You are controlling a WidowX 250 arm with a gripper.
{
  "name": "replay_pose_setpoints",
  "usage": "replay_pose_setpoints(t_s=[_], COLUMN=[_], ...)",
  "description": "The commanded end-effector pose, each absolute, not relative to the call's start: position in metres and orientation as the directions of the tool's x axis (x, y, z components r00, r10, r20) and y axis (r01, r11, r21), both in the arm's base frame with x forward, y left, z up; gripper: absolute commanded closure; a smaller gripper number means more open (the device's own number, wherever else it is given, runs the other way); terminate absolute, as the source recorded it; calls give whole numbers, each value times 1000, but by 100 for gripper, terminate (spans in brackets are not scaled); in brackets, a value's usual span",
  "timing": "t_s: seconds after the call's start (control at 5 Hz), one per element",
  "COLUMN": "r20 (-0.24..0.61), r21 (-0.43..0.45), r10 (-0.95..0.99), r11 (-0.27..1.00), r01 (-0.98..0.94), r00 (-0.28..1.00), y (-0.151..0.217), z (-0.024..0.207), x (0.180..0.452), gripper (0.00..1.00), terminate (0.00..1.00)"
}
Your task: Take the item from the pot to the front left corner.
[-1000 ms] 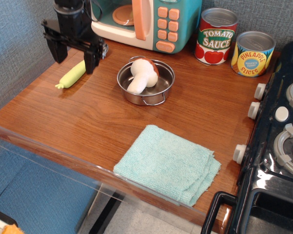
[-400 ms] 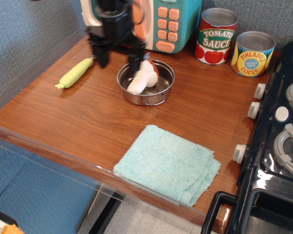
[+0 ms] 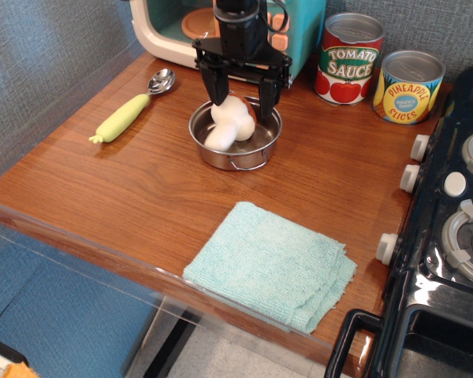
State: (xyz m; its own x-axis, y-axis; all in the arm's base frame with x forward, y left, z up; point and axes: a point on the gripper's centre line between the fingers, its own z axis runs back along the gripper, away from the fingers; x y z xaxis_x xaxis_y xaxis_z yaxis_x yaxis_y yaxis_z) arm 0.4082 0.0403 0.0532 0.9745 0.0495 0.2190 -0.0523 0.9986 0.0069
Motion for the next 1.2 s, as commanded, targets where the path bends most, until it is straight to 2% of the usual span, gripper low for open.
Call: replay_pose_setpoints(t_s=[0.0, 0.2, 0.4, 0.6, 0.8, 1.0], r20=[233, 217, 228, 256, 327, 422], r21=[51, 45, 39, 25, -23, -51], r10=[36, 39, -4, -22, -29, -19], r11=[997, 998, 999, 1000, 999, 998], r01=[-49, -50, -5, 16, 39, 45], r00=[972, 975, 974, 966, 944, 907], y=[46, 45, 41, 37, 31, 36], z=[60, 55, 54, 66, 93, 136], x=[419, 415, 413, 414, 418, 413], gripper=[0, 0, 100, 100, 100, 100], terminate=[0, 0, 0, 0, 0, 0])
